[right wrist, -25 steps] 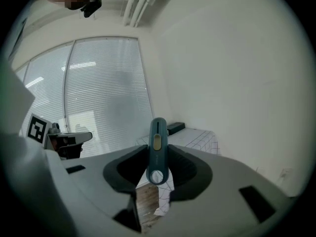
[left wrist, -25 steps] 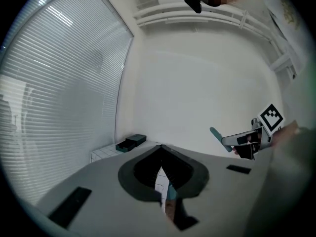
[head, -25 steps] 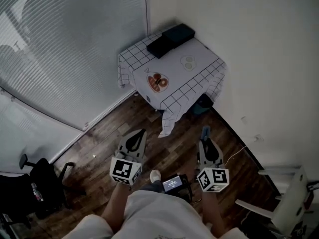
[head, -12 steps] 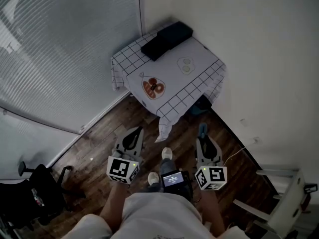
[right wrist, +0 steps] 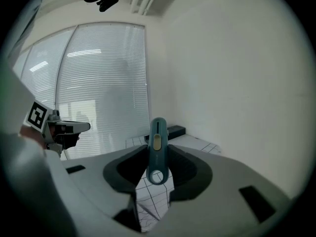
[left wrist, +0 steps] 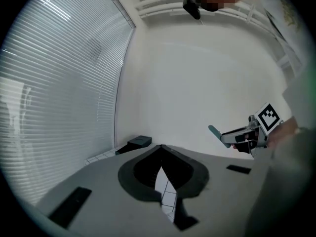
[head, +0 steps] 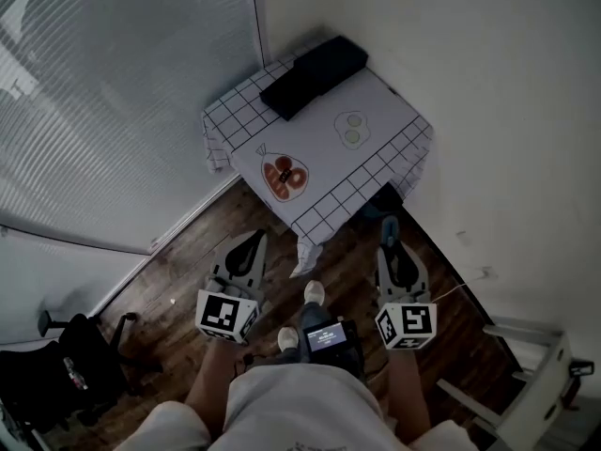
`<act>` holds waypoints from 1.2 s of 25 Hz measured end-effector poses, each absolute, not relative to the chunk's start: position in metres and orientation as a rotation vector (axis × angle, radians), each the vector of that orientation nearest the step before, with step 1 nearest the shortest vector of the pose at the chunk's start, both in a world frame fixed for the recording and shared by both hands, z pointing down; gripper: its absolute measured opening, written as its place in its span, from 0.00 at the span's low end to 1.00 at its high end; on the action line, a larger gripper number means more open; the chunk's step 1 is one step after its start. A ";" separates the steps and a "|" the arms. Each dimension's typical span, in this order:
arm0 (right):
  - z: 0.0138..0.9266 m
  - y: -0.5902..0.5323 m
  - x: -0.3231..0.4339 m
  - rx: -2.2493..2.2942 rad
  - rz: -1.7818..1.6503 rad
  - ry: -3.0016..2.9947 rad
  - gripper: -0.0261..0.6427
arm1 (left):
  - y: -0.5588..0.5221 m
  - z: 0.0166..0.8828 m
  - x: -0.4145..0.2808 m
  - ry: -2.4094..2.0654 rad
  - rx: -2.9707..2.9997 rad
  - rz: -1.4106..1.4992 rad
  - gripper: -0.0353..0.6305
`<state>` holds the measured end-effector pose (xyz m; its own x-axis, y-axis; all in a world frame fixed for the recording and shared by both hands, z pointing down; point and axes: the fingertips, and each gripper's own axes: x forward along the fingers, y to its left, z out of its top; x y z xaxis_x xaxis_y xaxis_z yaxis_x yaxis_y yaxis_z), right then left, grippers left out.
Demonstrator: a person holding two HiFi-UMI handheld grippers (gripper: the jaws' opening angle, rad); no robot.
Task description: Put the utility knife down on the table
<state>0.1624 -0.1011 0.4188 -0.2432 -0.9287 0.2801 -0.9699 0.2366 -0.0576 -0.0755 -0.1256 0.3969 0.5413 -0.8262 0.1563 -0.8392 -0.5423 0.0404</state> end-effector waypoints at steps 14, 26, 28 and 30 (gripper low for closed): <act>0.463 -0.165 0.144 1.643 0.408 -2.343 0.24 | -0.180 0.414 -0.071 -1.447 2.581 0.154 0.06; 0.518 -0.198 0.135 1.514 0.463 -2.318 0.24 | -0.213 0.464 -0.057 -1.385 2.553 0.226 0.06; 0.528 -0.201 0.135 1.502 0.471 -2.311 0.24 | -0.216 0.473 -0.053 -1.373 2.563 0.239 0.06; 0.536 -0.202 0.136 1.491 0.481 -2.301 0.24 | -0.218 0.482 -0.049 -1.362 2.568 0.256 0.06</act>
